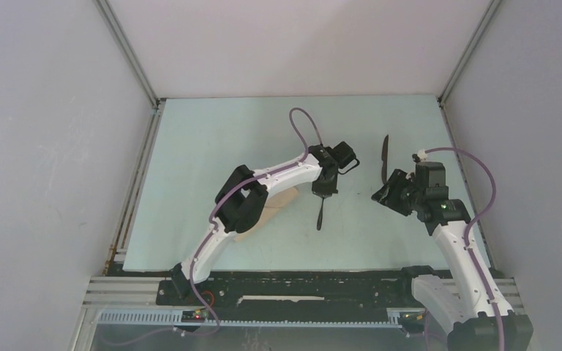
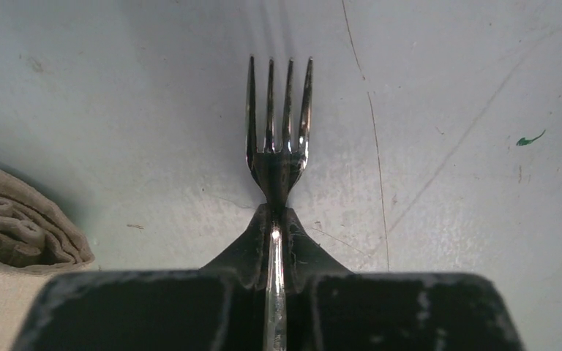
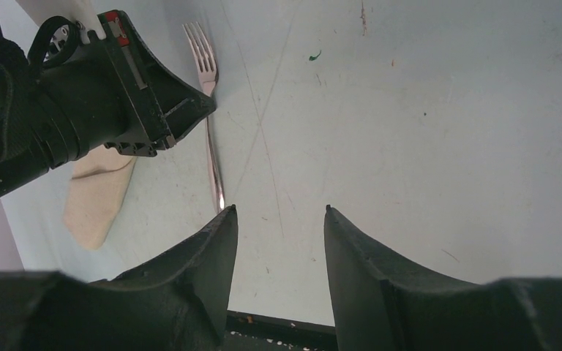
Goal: Fold the napkin into a case and place the utensils inside
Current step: Pick up the fork from the center of the board.
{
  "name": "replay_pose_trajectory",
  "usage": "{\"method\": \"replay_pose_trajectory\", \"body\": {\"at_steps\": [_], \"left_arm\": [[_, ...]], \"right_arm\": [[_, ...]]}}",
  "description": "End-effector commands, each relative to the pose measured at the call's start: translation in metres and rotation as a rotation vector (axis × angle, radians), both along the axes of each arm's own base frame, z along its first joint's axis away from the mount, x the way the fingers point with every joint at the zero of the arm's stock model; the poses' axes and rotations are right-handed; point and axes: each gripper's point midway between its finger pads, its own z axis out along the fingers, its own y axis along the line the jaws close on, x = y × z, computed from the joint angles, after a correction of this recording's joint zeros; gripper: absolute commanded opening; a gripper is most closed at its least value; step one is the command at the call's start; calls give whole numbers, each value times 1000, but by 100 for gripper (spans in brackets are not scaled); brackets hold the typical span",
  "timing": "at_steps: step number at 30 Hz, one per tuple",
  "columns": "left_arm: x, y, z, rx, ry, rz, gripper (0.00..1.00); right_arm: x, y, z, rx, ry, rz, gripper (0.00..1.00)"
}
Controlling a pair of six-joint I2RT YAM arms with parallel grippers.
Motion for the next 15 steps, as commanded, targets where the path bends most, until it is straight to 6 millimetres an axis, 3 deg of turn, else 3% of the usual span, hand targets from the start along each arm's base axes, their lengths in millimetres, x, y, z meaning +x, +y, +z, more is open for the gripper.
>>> {"method": "replay_pose_trajectory", "body": {"at_steps": [1,4,8,11,13,15], "left_arm": [[4,3,19,20,-42,-113,1],[6,13,51,27,-126,-233,0],[-5,19,117,-56,-239,-428,0],[-13,26,154,-93,-319,-553,0],[-7,43,164,-44,-362,-580,0],[-1,63,159,-5,-351,-621,0]], "right_arm": [[3,-3,6,-6,-43,6,55],[4,-5,7,-5,-49,-1,54],[6,-7,7,-10,-55,-9,54],[7,-8,6,-13,-54,-13,54],[8,-8,6,-13,-55,-10,53],[7,-7,7,-10,-59,-5,53]]}}
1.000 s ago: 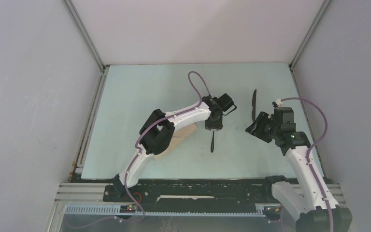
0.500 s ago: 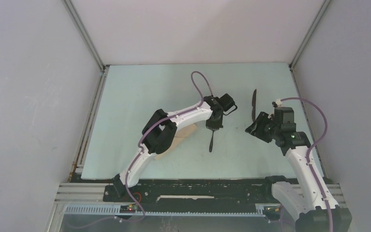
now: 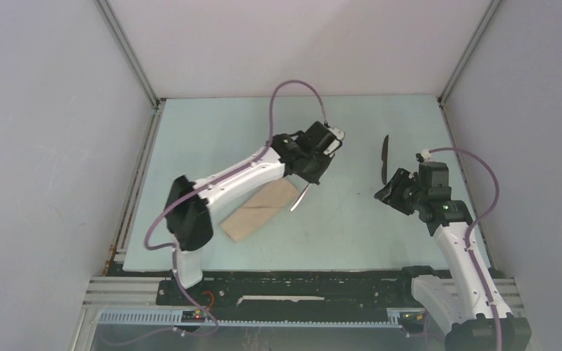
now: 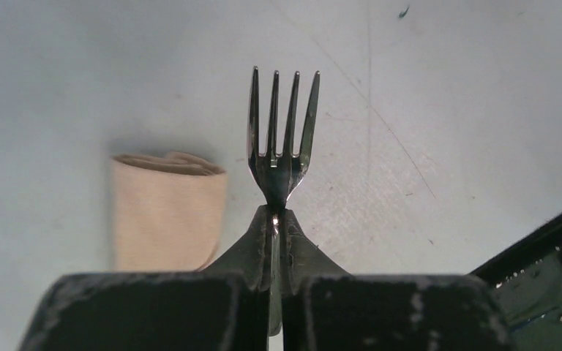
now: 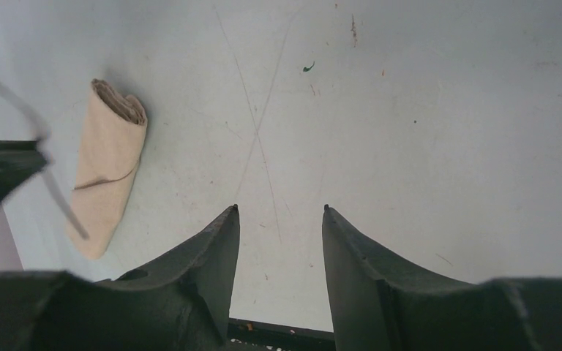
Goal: Fold the napkin into a case and place the utensils inside
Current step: Pick up the fork from the center of the board.
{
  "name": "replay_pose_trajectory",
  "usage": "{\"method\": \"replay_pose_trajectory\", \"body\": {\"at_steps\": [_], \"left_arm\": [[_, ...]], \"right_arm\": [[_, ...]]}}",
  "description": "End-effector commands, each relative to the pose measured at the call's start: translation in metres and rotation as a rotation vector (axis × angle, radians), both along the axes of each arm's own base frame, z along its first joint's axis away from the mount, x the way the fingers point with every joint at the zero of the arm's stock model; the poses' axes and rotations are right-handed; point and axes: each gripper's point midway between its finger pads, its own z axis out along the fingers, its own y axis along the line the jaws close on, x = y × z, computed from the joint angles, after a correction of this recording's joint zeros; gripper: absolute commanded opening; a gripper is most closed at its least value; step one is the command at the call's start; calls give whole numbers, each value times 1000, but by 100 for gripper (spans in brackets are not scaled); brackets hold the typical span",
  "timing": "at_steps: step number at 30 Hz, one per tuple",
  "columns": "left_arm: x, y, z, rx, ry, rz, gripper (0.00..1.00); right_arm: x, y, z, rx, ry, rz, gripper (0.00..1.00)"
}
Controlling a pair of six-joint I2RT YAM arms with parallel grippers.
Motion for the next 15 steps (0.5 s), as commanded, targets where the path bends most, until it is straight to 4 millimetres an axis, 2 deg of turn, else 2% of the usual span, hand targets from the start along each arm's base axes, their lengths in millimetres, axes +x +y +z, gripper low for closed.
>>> {"method": "replay_pose_trajectory", "body": {"at_steps": [1,3,7,11,15], "left_arm": [[20,34,38,10,-121,-145,0],[25,50,29,7,-89,-172,0],[50,73,17,-5,-176,-171,0],[65,77,8,-57,-220,-196,0],[69,73,-2,-71,-227,-212,0]], "right_arm": [[4,0,5,-7,-42,21,53],[3,1,8,-4,-54,24,53],[2,0,11,-5,-67,20,53],[2,0,10,-7,-62,19,53],[1,2,12,-6,-71,28,54]]}}
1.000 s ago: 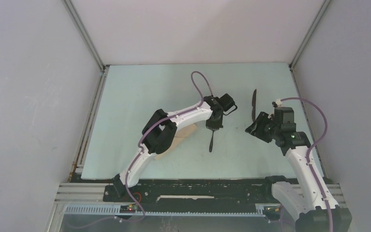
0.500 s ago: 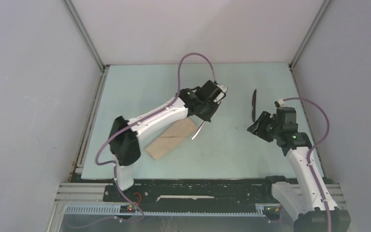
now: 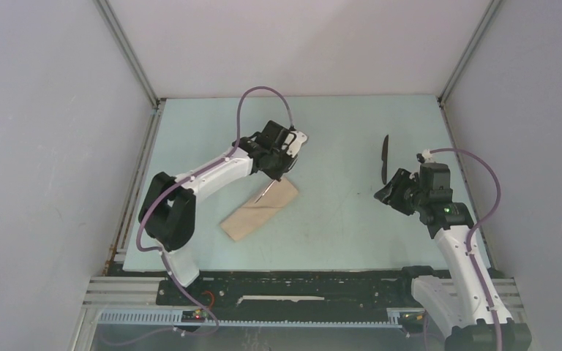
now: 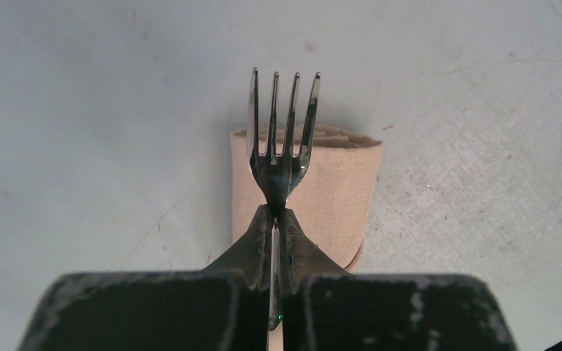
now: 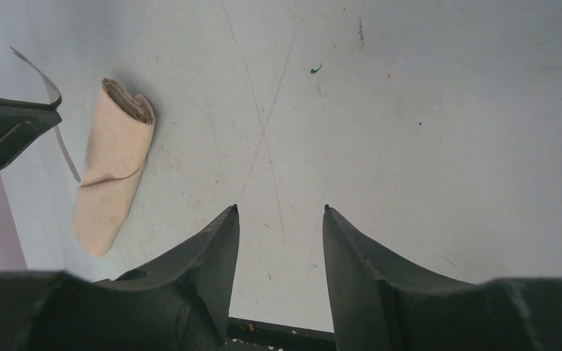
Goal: Fold the napkin into a case and place the utensils inside
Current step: Pick up the fork from the center of the board, then insert the fork into the folded napkin.
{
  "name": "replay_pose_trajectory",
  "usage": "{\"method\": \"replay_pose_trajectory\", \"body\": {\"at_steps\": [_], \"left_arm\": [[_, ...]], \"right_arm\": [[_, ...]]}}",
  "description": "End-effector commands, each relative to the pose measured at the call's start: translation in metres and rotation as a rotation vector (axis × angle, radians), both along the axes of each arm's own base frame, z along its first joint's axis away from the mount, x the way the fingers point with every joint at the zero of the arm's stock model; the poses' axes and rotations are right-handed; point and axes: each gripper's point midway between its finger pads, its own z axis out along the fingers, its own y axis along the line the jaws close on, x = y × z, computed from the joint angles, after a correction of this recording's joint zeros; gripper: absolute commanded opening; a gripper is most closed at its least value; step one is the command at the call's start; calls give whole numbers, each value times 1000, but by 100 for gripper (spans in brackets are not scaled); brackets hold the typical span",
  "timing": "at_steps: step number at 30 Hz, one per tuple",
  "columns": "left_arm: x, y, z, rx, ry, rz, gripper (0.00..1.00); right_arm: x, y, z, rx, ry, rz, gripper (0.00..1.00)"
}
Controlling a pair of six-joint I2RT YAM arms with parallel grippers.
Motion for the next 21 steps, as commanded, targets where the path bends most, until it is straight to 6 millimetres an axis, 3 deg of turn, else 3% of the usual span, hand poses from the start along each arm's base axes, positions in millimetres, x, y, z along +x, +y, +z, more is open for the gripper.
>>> {"method": "replay_pose_trajectory", "body": {"at_steps": [1,11,21], "left_arm": [[21,-34,27,-123,-132,-108,0],[15,-25,1,-92,-88,-101,0],[-1,-12,-14,-41,-39,-122,0]], "right_arm": [[3,2,7,-11,-49,28,55],[1,11,15,-9,-93,77,66],[0,14,14,-10,-89,91,67]]}}
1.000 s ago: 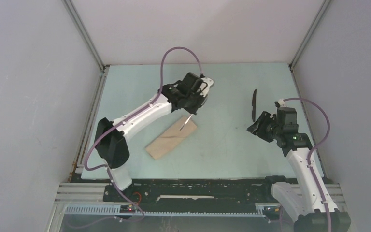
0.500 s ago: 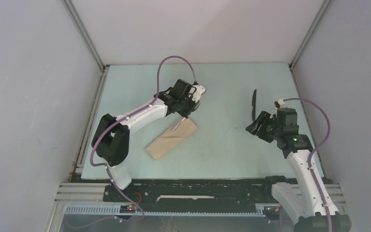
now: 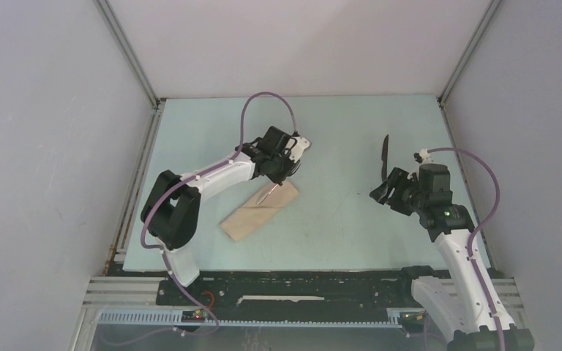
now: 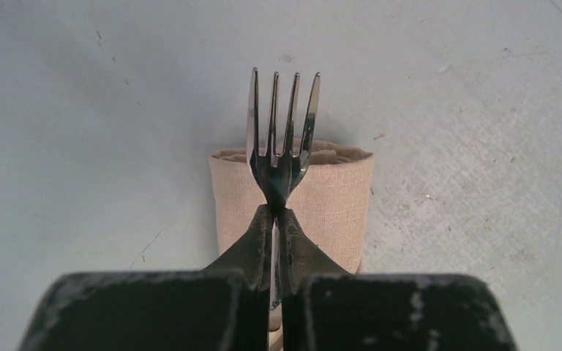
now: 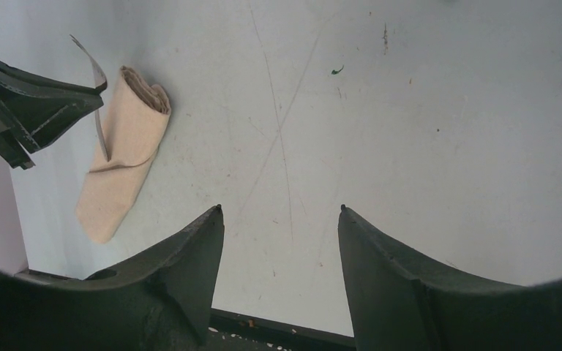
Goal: Fold the napkin into a case and place the utensils inside
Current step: Insert the fork into the folded napkin.
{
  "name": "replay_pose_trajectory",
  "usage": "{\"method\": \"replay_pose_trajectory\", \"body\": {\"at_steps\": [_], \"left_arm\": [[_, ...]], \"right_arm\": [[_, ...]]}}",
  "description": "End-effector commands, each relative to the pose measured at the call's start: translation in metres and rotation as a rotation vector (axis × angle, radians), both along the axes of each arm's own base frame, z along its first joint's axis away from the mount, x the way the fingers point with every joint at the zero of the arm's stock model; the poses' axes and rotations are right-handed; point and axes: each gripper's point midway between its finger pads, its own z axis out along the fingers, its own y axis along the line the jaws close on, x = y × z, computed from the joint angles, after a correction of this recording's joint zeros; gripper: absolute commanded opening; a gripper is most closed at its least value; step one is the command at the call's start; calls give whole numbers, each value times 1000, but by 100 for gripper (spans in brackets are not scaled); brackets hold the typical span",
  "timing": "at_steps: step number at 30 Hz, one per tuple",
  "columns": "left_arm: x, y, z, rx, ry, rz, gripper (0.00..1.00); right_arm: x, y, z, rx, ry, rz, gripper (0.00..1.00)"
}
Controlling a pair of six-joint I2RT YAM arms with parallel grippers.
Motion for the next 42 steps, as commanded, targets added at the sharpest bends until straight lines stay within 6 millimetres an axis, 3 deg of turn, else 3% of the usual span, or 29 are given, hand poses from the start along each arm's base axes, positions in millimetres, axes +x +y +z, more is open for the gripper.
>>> {"method": "replay_pose_trajectory", "body": {"at_steps": [1,21,28,42], "left_arm": [[-5,5,3,5,-16,-39,0],[-38,40,-9,39,22,-42,0],[-39,56,-15,66,37,-18,0],[-50,78,-43,150,135,15,0]], "right_arm": [[4,3,5,-9,-42,28,66],[2,6,4,-7,-41,43,66],[1,7,4,-8,-42,47,66],[0,9,4,-8,-41,52,66]]}}
